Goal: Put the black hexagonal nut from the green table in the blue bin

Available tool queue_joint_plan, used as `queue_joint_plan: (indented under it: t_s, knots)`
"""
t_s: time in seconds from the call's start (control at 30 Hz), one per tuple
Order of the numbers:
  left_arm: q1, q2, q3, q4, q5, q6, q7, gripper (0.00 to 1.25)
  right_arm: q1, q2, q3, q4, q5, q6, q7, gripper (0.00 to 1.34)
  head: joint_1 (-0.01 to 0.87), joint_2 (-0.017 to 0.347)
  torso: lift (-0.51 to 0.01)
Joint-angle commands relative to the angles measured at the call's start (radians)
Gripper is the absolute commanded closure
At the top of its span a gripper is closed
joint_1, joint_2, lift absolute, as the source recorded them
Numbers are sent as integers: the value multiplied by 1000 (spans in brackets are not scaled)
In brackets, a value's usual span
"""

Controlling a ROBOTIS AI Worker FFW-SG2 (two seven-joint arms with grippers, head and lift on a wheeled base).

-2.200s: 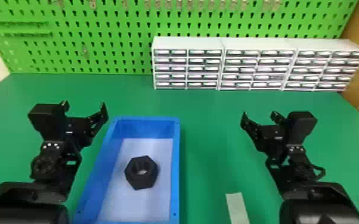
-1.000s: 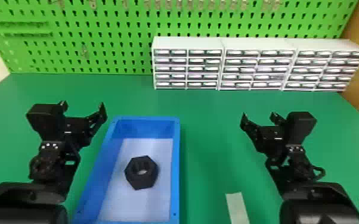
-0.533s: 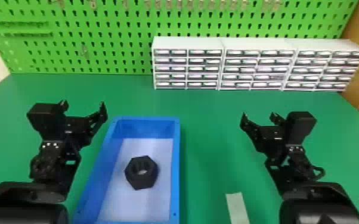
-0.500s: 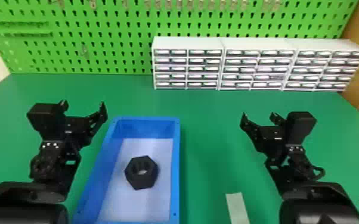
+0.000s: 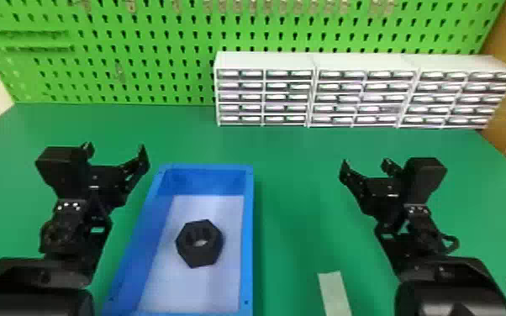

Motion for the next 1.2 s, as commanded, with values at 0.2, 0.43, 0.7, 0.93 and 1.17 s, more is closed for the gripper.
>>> queue_joint_plan:
  t_s: [0.2,0.43,0.7,0.93,1.17]
  knots:
    - [0,0,0,0,-1,0,0,248,0,-1,3,0,3,0,0,346,686,52,-97]
    - [-4,0,-5,0,-2,0,0,248,-3,0,0,0,2,6,0,346,686,52,-97]
    - [-4,0,-5,0,-4,0,0,248,-5,0,1,-2,2,15,0,346,686,52,-97]
    - [-1,0,-5,0,-4,0,0,248,-3,0,1,-2,2,17,0,346,686,52,-97]
    - [-3,0,-5,0,-4,0,0,248,-3,2,0,-2,0,17,0,346,686,52,-97]
